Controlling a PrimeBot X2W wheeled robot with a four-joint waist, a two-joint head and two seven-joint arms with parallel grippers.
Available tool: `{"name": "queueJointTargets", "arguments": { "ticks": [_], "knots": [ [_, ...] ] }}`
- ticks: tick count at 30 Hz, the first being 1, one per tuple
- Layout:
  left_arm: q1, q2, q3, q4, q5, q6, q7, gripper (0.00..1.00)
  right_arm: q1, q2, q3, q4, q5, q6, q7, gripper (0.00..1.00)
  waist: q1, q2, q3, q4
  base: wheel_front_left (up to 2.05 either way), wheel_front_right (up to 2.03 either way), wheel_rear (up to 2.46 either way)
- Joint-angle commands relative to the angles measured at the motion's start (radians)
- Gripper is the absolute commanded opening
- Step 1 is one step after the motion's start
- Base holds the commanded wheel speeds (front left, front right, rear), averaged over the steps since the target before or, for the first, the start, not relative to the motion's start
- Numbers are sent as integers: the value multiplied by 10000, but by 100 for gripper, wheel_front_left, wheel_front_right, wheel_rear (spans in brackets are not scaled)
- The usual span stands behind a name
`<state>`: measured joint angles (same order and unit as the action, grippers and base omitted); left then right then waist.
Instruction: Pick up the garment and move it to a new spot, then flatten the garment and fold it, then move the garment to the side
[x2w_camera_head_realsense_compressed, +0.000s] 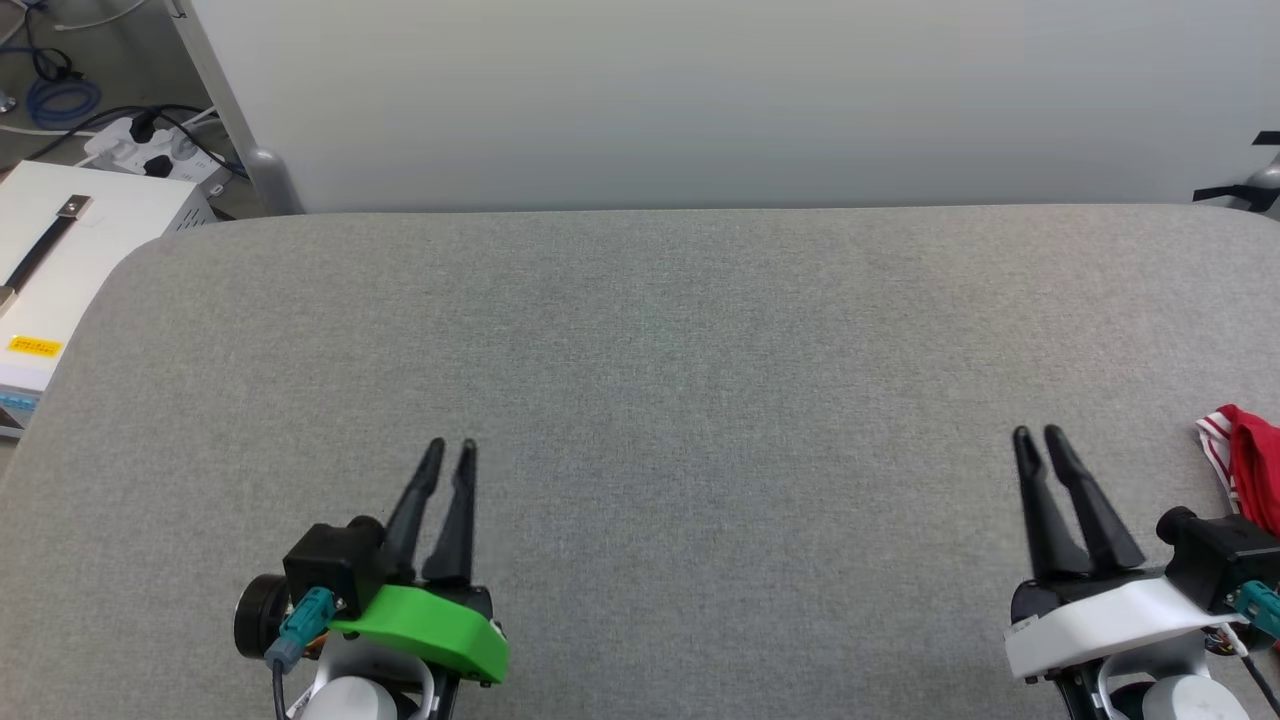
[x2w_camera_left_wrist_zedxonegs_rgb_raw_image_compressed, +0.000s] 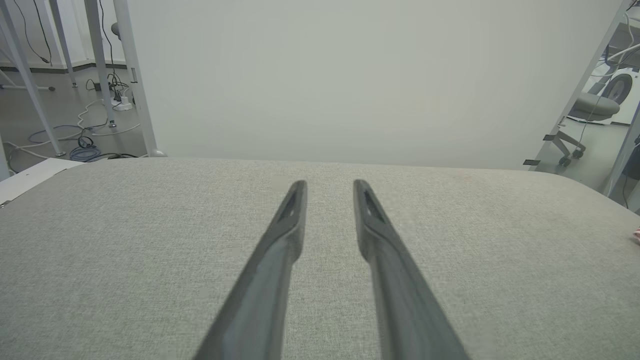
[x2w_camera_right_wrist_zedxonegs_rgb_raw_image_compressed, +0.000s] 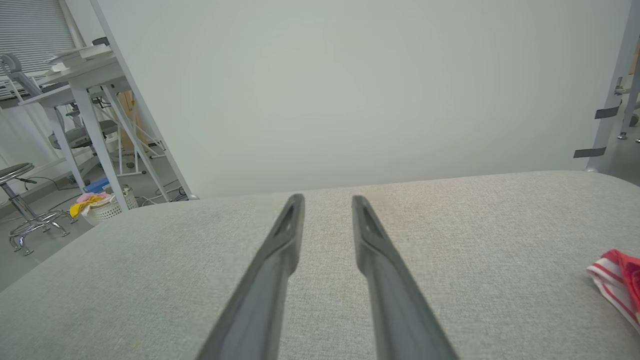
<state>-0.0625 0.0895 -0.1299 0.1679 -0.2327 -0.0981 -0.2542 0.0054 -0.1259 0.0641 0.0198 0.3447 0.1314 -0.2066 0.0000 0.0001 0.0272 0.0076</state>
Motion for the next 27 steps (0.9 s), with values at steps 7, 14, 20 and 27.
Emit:
{"name": "queueJointTargets", "arguments": {
  "ticks": [7,14,20,27],
  "knots": [
    [32,-20,71,-85,120,51,131,0,-3,39,-29,-10,-178,0,106,0,0,-1,-14,-4,0,0,0],
    [67,-42,143,-179,250,105,273,0,-6,81,-66,-21,-371,-1,222,0,0,-1,-29,-8,0,0,0],
    [97,-61,204,-258,360,152,393,0,-8,117,-96,-31,-533,-1,320,0,0,-1,-42,-12,0,0,0],
    [131,-82,276,-352,490,206,535,0,-11,159,-132,-42,-726,-2,435,0,0,-1,-57,-16,0,0,0]
  ]
}}
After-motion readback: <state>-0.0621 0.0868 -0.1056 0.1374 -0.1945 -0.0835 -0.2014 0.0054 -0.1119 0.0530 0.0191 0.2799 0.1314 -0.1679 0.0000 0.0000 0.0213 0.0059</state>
